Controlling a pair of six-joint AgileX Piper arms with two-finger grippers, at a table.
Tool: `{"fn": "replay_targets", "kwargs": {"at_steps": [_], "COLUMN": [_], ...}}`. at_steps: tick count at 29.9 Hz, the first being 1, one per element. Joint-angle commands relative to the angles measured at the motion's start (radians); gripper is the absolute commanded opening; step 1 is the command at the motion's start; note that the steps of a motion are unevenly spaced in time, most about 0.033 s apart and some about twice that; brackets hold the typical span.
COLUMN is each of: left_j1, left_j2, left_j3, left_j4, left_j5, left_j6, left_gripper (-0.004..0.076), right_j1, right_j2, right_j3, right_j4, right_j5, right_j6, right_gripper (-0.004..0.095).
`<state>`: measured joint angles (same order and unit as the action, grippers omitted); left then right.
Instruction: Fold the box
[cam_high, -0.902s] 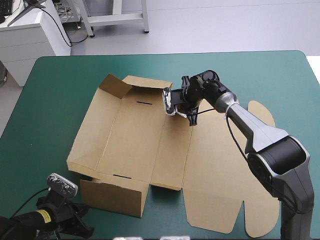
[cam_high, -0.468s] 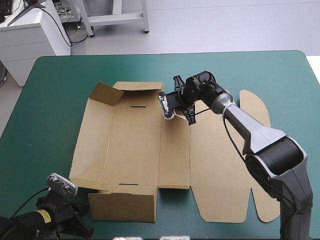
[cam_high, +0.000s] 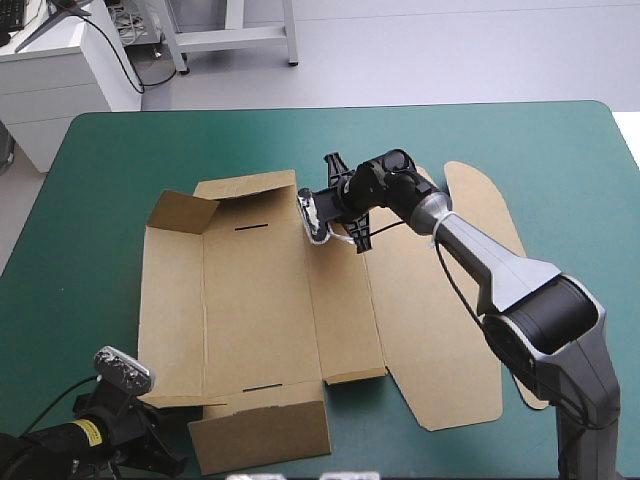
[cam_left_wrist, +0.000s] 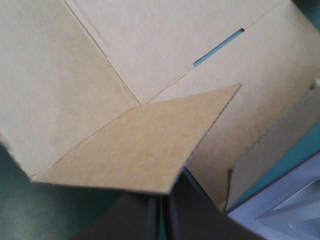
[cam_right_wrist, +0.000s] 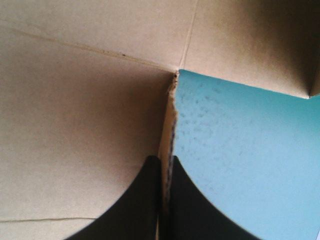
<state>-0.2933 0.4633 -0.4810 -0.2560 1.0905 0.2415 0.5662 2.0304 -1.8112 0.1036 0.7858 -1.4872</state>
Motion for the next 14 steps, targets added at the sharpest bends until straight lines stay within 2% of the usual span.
{"fn": "replay_targets", "kwargs": {"at_steps": [1, 4, 7, 8, 11, 14], "left_j1": [-0.001, -0.001, -0.001, -0.001, -0.001, -0.001], "left_j2": [0.007, 0.007, 0.007, 0.007, 0.007, 0.007], "left_j3": [-0.023, -0.023, -0.023, -0.023, -0.023, -0.023], "left_j4": [-0.028, -0.028, -0.028, -0.028, -0.028, -0.028], "left_j5": [-0.036, -0.036, -0.036, -0.036, -0.036, -0.036], "left_j6": [-0.002, -0.002, -0.002, -0.002, -0.002, -0.002], "left_gripper": [-0.0008, -0.0008, -0.0008, -0.0008, -0.0008, -0.0008], "right_j1": [-0.001, -0.008, -0.024, -0.029, -0.039, -0.042], "right_j2": [-0.059, -0.061, -0.065, -0.067, -0.082, -0.111], "right_j3": [-0.034, -0.034, -0.034, -0.034, -0.034, -0.034], "right_j4": [0.034, 0.034, 0.022, 0.023, 0.018, -0.022], "right_j5": [-0.053, -0.054, -0.06, -0.06, -0.065, -0.067], "right_j6": [0.004, 0.04, 0.155, 0.192, 0.309, 0.464], "right_gripper": [0.0004, 0.0118, 0.0366, 0.0498, 0.0744, 0.0776]}}
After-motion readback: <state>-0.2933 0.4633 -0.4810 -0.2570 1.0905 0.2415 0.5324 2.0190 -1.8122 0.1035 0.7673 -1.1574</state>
